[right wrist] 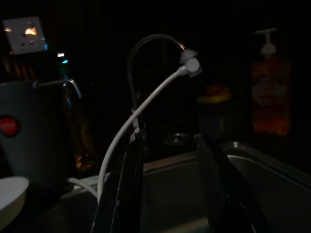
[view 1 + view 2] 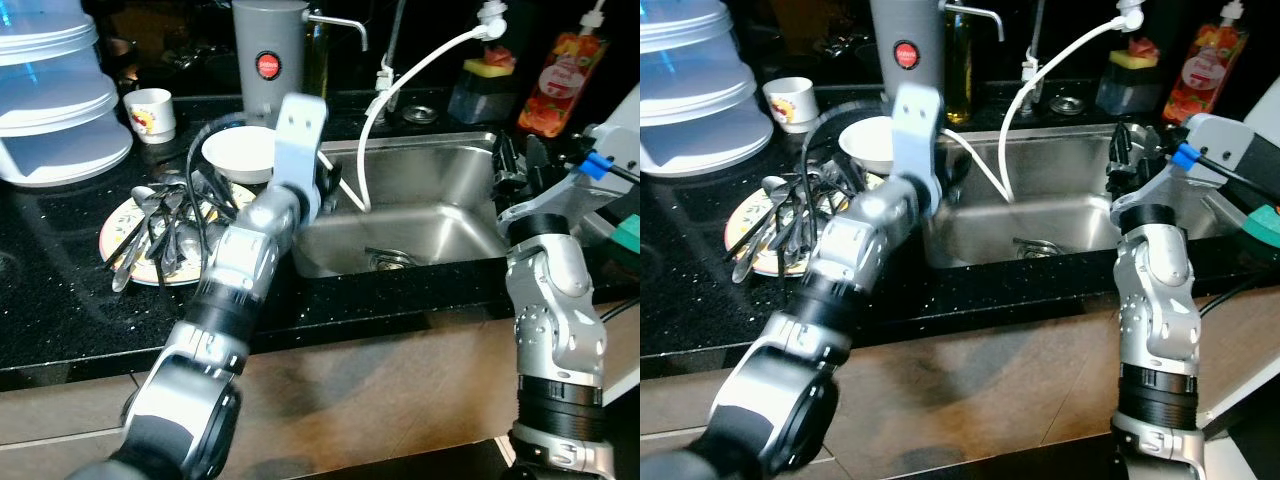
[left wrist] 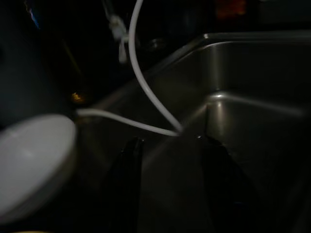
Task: Kitchen organization
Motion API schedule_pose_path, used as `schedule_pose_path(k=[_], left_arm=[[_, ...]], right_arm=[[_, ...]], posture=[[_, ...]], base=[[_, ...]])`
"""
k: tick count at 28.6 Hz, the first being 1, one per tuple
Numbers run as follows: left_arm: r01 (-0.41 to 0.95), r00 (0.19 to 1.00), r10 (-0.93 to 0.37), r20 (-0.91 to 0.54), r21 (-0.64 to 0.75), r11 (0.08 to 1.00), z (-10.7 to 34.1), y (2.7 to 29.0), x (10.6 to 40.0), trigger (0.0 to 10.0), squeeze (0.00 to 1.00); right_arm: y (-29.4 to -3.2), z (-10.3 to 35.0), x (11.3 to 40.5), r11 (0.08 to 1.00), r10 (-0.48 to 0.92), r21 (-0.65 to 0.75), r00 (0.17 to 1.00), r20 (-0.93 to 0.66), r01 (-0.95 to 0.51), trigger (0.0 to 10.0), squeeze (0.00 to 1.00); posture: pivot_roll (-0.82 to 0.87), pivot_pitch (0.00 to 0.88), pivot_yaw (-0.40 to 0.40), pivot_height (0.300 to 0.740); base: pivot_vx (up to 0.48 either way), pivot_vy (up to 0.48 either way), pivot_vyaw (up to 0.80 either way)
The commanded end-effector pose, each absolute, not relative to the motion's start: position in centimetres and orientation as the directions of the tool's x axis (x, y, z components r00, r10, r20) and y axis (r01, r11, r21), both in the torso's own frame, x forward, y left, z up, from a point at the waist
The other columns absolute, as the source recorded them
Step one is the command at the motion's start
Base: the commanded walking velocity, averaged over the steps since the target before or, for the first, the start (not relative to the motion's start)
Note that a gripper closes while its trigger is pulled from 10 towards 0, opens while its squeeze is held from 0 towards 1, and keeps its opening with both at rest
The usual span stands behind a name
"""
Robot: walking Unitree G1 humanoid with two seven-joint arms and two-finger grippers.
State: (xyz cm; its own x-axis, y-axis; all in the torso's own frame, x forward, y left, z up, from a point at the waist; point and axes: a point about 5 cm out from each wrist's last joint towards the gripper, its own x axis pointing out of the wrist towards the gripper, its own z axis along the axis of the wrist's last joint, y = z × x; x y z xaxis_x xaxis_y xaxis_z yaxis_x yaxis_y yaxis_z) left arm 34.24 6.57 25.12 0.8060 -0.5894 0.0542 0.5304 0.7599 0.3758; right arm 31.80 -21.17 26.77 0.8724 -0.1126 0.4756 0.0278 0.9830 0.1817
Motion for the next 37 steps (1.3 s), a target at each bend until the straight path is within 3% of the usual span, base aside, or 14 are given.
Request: schedule_pose_path(k=[1,2,5,7,9,15,37], left_arm=[[0.534,0.747,-0.66,0.078,0.521,0.666,26.8,7.1,32.9,10.0,0.0],[0.504,0.746,-0.662,0.074,0.586,0.634,27.4,8.3,32.6,10.0,0.0],[0.465,0.774,-0.629,0.072,0.609,0.642,27.9,9.3,32.5,10.0,0.0],[0.449,0.793,-0.608,-0.044,0.717,0.533,27.0,12.0,31.3,10.0,0.0],[0.489,0.786,-0.61,-0.1,0.704,0.515,26.3,12.6,30.5,10.0,0.0],[0.562,0.764,-0.602,-0.234,0.7,0.44,23.8,13.2,29.9,10.0,0.0],[0.557,0.781,-0.52,-0.347,0.763,0.328,20.6,13.8,31.2,10.0,0.0]], right_arm=[[-21.0,26.7,31.7,0.985,-0.102,0.173,0.872,0.479,0.02,10.0,0.0],[-20.8,26.6,31.7,0.985,-0.098,0.173,0.875,0.474,0.016,10.0,0.0],[-20.7,26.5,31.8,0.985,-0.093,0.171,0.877,0.471,0.012,10.0,0.0],[-20.7,26.5,31.9,0.985,-0.088,0.172,0.879,0.469,0.007,10.0,0.0],[-20.7,26.4,32.0,0.985,-0.086,0.174,0.881,0.466,0.005,10.0,0.0],[-20.2,26.2,32.2,0.984,-0.073,0.176,0.885,0.459,-0.01,10.0,0.0],[-20.4,26.3,32.1,0.984,-0.083,0.179,0.882,0.464,-0.002,10.0,0.0]], posture=[[0.01,0.0,-0.022,0.74],[0.02,0.0,-0.027,0.74],[0.02,0.0,-0.027,0.74],[0.04,0.0,-0.036,0.74],[0.04,0.0,-0.036,0.74],[0.05,0.0,-0.043,0.74],[0.04,0.0,-0.038,0.74]], base=[[0.0,0.0,0.0],[0.0,0.0,0.0],[0.0,0.0,0.0],[0.0,0.0,0.0],[0.0,0.0,0.0],[0.0,0.0,0.0],[0.0,0.0,0.0]])
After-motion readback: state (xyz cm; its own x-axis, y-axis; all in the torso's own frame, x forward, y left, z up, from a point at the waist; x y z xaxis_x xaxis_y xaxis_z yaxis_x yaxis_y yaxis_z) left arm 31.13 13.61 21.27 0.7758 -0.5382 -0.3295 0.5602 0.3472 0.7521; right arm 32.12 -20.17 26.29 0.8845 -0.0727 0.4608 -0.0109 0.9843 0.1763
